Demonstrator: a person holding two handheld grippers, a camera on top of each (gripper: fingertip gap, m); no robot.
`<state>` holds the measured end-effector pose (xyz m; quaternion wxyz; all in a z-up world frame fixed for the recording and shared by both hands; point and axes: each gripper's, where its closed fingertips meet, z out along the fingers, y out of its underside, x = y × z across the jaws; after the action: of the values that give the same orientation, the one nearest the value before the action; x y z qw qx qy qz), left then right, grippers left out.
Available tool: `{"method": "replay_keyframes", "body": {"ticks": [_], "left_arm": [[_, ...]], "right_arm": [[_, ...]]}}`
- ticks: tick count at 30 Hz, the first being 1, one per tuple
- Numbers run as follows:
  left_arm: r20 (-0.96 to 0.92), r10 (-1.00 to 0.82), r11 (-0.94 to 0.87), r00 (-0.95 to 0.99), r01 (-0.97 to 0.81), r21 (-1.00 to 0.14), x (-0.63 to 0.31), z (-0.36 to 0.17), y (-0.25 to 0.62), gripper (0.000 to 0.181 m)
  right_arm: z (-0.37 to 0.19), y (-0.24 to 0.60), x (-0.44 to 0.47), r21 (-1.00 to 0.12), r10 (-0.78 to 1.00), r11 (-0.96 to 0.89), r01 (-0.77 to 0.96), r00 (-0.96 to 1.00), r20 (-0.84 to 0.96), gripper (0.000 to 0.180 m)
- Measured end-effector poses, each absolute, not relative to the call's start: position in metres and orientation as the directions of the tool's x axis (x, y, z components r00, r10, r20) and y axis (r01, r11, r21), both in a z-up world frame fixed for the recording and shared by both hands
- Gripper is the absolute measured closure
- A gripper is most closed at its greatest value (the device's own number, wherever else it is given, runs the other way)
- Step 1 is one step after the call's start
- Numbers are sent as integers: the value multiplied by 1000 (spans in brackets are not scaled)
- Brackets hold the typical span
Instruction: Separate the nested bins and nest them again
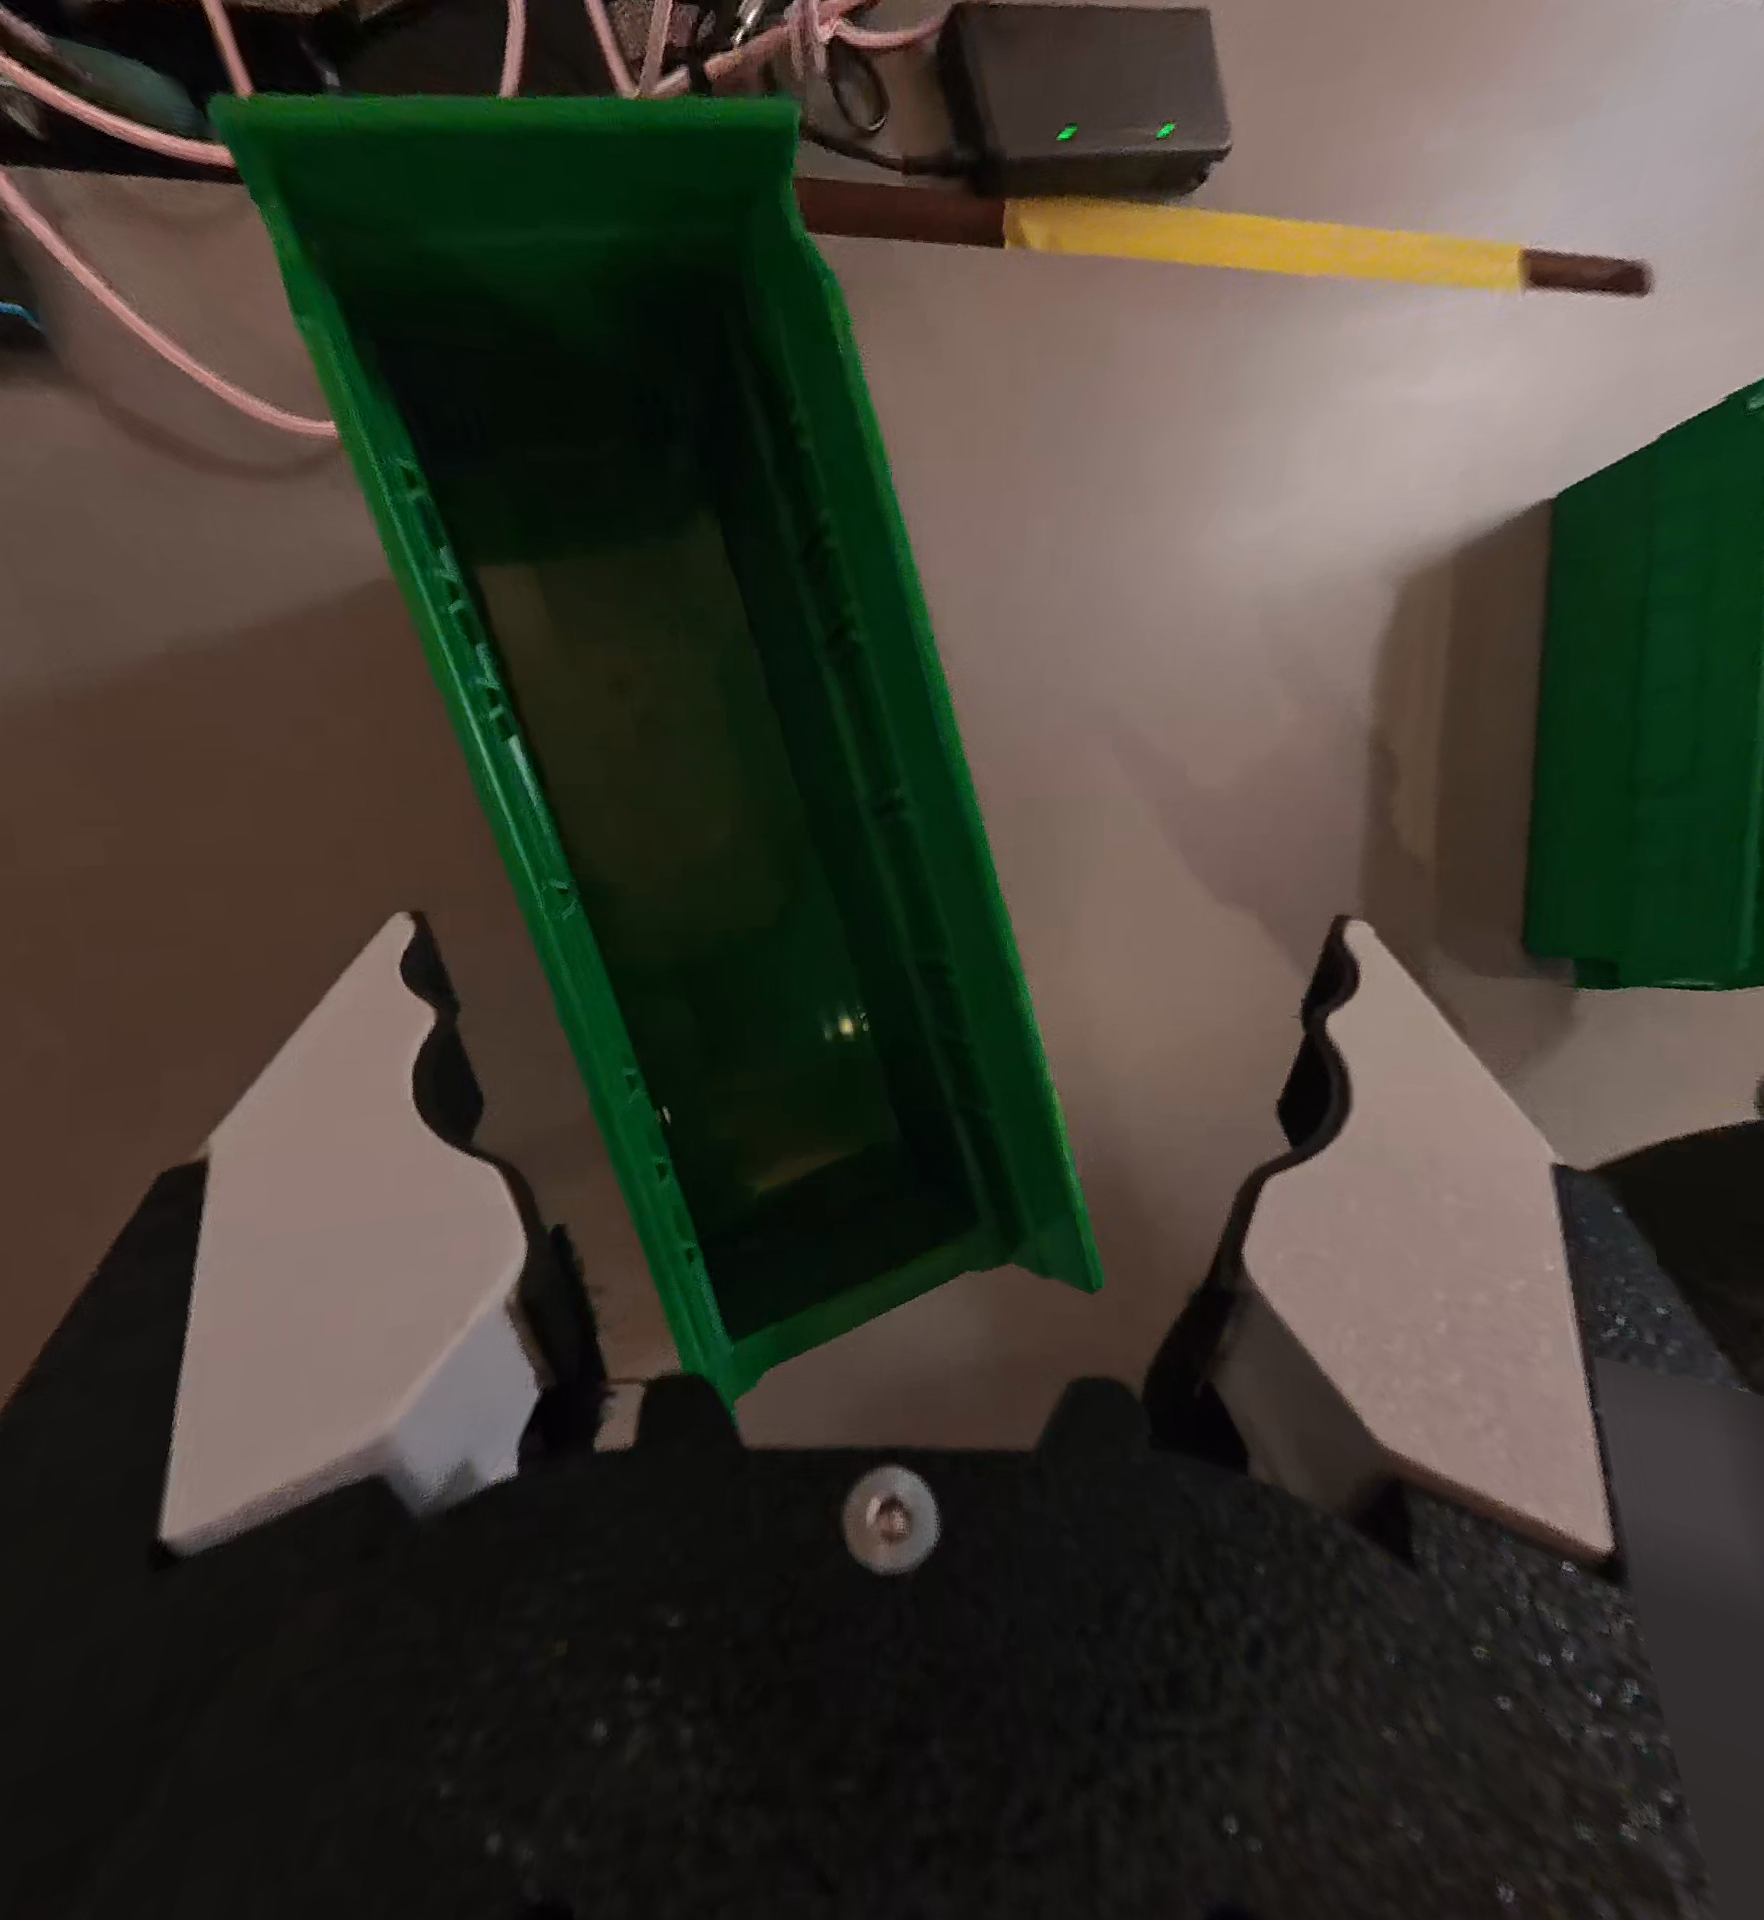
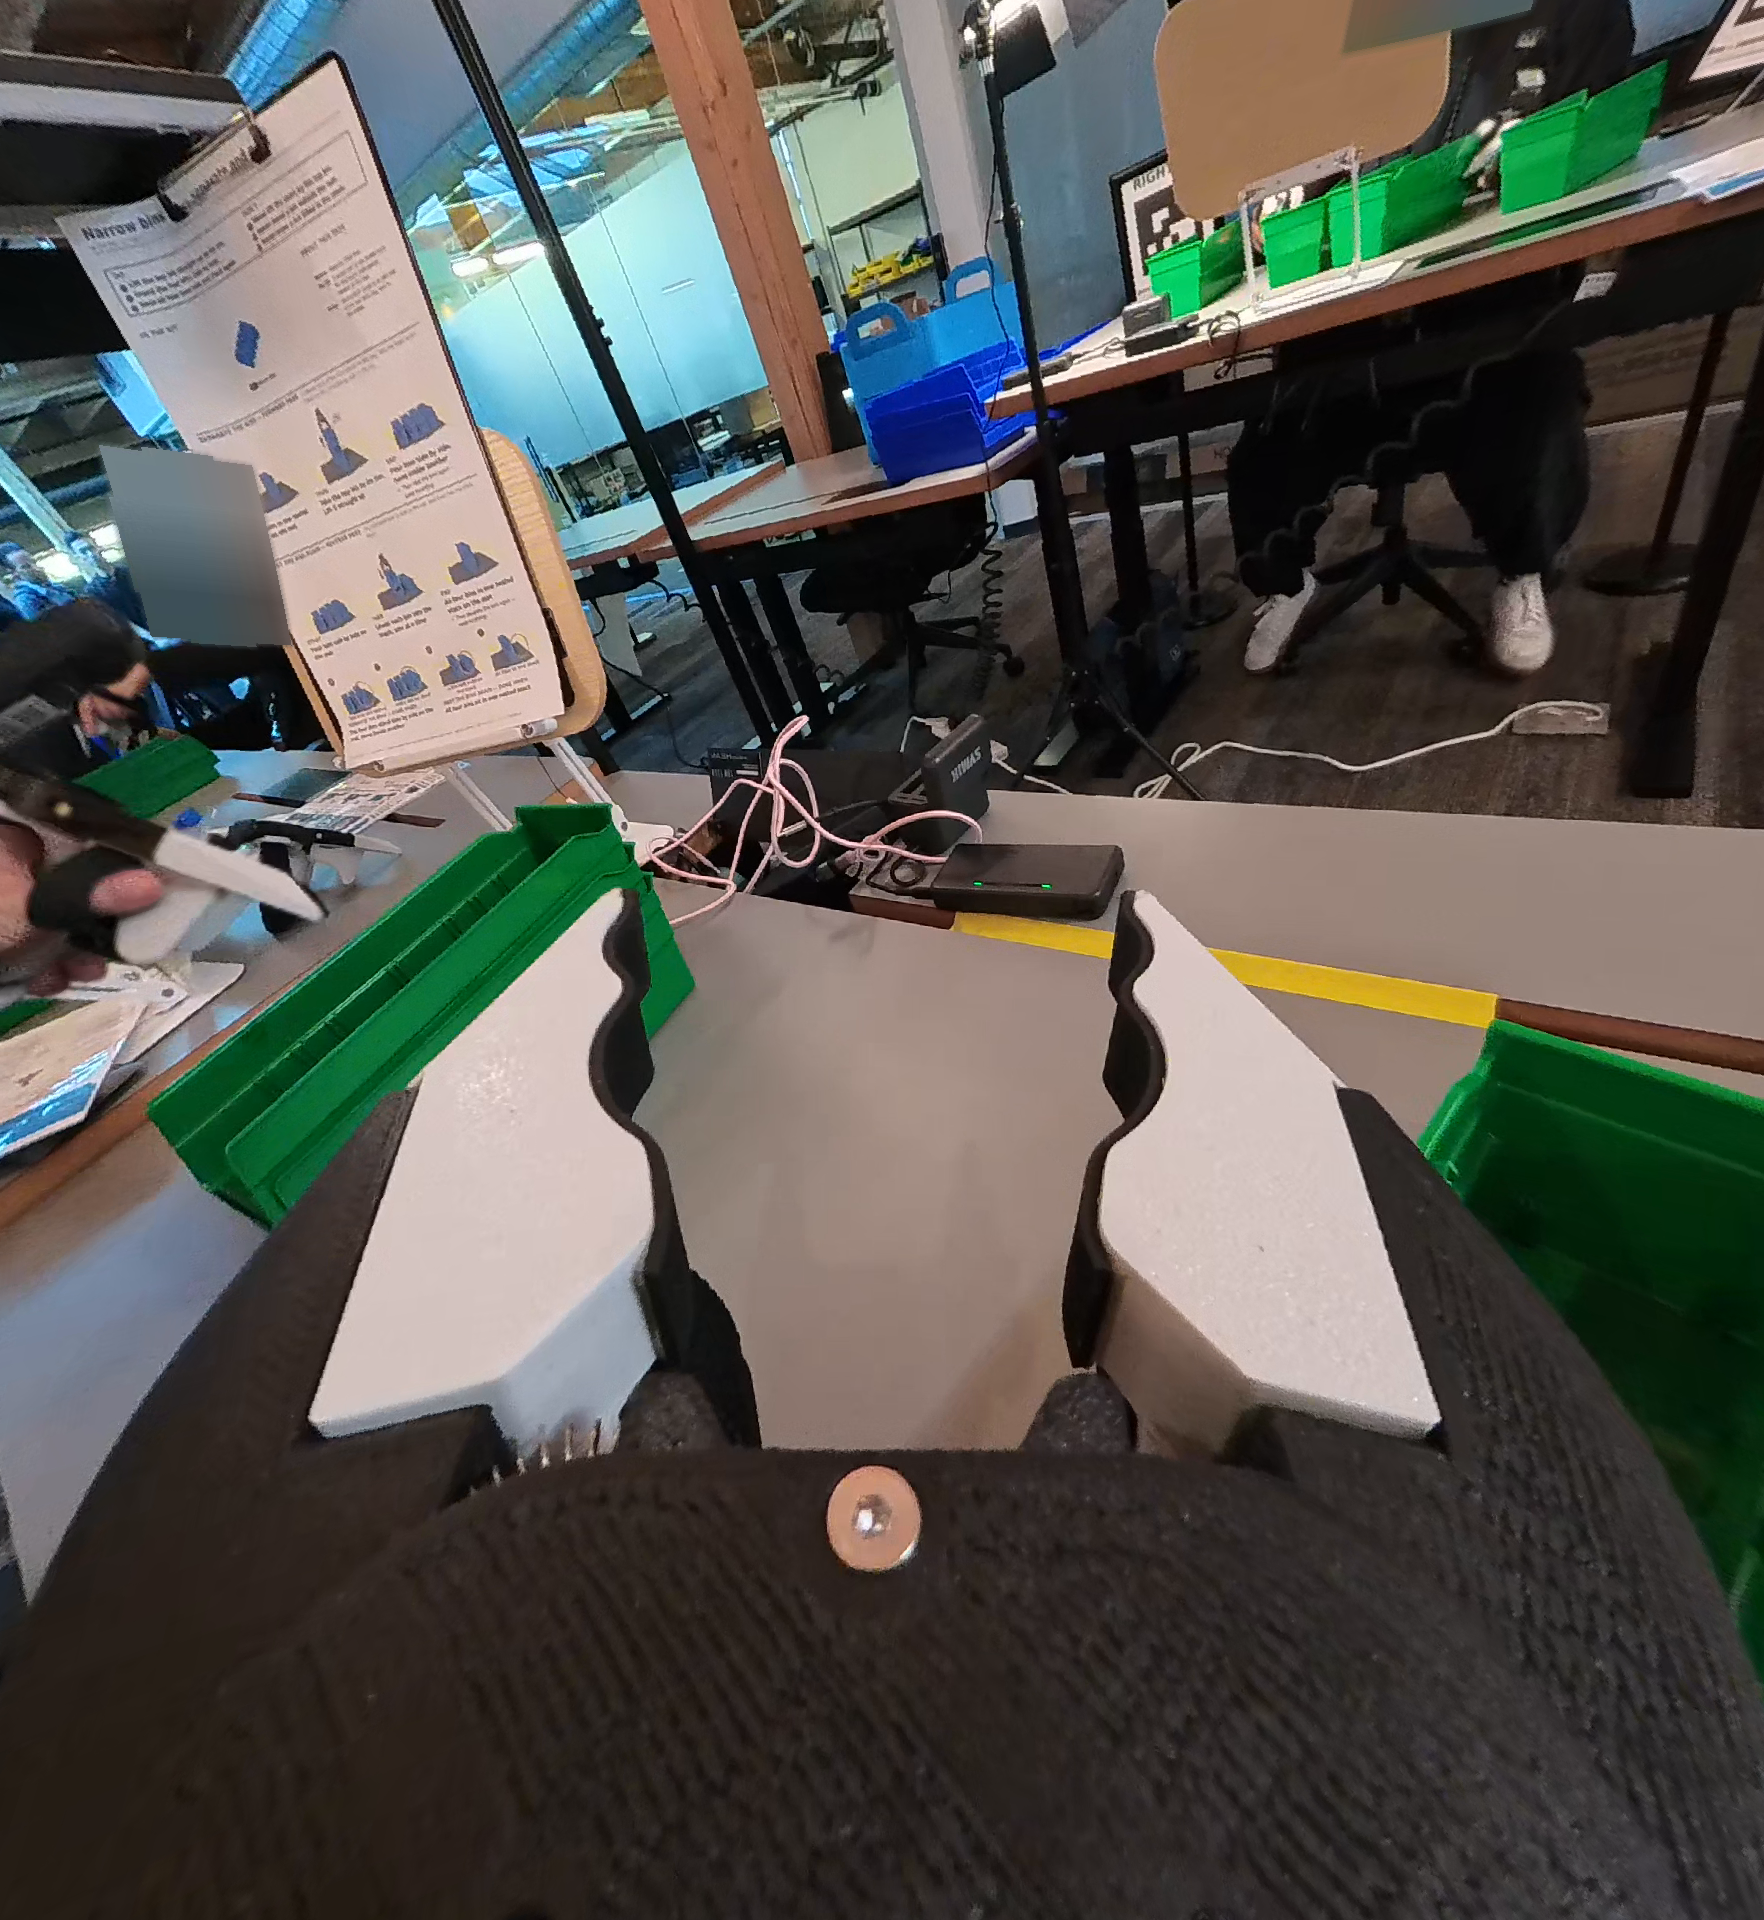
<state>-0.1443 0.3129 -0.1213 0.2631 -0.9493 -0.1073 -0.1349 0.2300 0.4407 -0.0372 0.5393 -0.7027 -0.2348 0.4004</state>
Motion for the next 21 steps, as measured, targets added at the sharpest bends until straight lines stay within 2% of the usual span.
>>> {"method": "replay_keyframes", "body": {"ticks": [2, 5, 9, 11, 13, 15, 18, 21], "left_arm": [[210, 172, -853, 963, 252, -456, -150, -132, 311, 23], [112, 151, -804, 982, 189, -564, -138, -125, 335, 25], [75, -150, -632, 986, -37, -774, -34, -88, 396, 22], [56, -265, -523, 963, -94, -847, 25, -81, 433, 29], [140, -388, -570, 911, -118, -813, 89, -106, 457, 28], [301, -453, -685, 839, -111, -720, 150, -137, 470, 23], [469, -473, -799, 746, -139, -585, 226, -173, 479, 23], [514, -462, -855, 723, -208, -476, 276, -204, 481, 22]], "right_arm": [[-36, 441, 232, -946, 761, -306, -107, 570, -310, 90], [-33, 441, 238, -948, 759, -294, -118, 574, -307, 90], [-27, 451, 276, -947, 720, -249, -202, 615, -321, 90], [-23, 460, 308, -924, 675, -234, -304, 633, -379, 95], [-17, 463, 336, -899, 643, -203, -388, 640, -422, 98], [-11, 460, 353, -890, 629, -160, -427, 651, -425, 100], [-1, 454, 359, -887, 634, -116, -447, 654, -413, 103], [1, 452, 352, -886, 656, -120, -447, 634, -409, 104]]}}
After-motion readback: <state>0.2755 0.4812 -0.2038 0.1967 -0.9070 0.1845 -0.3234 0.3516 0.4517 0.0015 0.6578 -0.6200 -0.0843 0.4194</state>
